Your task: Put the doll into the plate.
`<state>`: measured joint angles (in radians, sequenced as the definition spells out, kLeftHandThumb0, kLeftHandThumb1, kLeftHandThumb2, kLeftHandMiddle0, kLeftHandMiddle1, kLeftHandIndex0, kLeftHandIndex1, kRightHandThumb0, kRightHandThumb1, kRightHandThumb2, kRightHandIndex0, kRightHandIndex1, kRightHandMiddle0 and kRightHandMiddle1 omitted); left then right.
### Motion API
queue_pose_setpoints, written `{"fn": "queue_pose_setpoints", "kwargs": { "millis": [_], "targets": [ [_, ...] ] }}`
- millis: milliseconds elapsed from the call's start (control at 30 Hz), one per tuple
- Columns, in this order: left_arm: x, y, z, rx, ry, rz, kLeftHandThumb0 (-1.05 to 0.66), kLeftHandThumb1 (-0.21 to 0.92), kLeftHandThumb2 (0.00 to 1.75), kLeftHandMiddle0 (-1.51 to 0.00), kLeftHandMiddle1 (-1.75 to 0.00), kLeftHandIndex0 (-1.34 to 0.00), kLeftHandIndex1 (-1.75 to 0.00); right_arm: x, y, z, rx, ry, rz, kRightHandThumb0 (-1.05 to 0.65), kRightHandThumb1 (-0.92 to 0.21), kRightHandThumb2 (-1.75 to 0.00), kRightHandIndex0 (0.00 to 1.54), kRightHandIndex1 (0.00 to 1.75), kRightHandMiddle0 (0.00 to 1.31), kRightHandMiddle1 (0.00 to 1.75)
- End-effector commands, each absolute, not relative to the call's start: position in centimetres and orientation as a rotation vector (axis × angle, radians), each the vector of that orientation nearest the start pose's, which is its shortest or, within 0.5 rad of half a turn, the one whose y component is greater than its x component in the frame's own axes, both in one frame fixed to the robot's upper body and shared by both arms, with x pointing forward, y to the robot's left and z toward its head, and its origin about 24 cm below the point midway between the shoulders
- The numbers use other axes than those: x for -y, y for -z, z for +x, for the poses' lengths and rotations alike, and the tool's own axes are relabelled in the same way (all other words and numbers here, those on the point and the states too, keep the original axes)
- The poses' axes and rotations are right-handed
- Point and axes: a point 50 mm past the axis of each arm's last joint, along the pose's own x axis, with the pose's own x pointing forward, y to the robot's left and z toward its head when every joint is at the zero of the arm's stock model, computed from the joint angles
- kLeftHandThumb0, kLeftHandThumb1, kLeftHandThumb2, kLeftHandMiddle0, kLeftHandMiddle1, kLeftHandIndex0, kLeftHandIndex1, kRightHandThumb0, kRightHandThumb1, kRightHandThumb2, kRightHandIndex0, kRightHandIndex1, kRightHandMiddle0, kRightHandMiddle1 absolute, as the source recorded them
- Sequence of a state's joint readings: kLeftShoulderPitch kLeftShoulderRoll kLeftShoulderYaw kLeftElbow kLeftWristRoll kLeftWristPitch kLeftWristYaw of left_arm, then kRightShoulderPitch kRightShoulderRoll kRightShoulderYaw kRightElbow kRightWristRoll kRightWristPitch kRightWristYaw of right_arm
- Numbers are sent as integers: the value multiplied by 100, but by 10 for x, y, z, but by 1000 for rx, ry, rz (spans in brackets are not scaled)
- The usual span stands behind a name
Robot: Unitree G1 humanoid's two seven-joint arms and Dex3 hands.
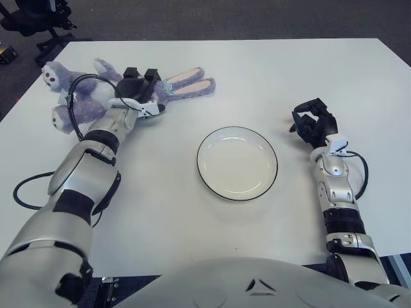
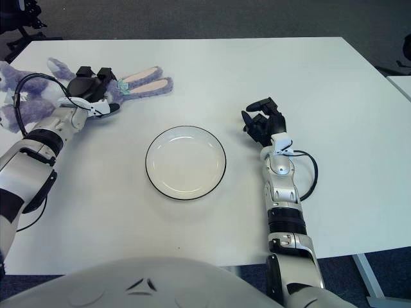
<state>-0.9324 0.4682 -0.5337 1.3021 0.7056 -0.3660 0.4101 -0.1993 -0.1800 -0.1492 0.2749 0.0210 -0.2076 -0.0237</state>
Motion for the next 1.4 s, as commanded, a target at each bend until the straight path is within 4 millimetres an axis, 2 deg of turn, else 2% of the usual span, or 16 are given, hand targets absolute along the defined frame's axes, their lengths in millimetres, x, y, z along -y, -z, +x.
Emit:
{"fn": "queue_pose_setpoints", "kwargs": {
  "millis": [0, 100, 367, 667, 1000, 1300, 1367],
  "targets": [
    [-206, -63, 373, 89, 203, 1432, 43, 45, 114, -50, -175, -59, -175, 214, -39, 280, 51, 132, -128, -35, -92, -36, 83, 161, 37, 157],
    [-206, -64, 373, 99, 204, 1430, 43, 44, 115, -50, -175, -59, -175, 214, -39, 281, 51, 131, -127, -35, -92, -36, 83, 161, 37, 157],
    [-195, -87, 378, 269, 230, 1383, 43, 43, 116, -51, -175, -59, -175, 214, -38, 281, 54, 117, -122, -35, -92, -36, 82, 162, 36, 157],
    [-189, -101, 381, 340, 262, 1364, 44, 41, 119, -53, -175, -59, -175, 215, -37, 282, 56, 113, -122, -35, -92, -37, 81, 161, 35, 158],
    [-166, -122, 382, 517, 321, 1353, 44, 40, 120, -53, -175, -60, -175, 215, -36, 283, 61, 107, -121, -35, -92, -37, 81, 161, 35, 159],
    [-149, -125, 379, 581, 374, 1296, 44, 40, 120, -54, -175, -59, -175, 215, -36, 283, 66, 102, -120, -35, -92, -38, 80, 161, 34, 159],
    [-140, -128, 379, 602, 387, 1271, 44, 40, 120, -54, -175, -59, -175, 215, -36, 283, 66, 101, -120, -35, -92, -38, 80, 161, 34, 159]
  ]
}}
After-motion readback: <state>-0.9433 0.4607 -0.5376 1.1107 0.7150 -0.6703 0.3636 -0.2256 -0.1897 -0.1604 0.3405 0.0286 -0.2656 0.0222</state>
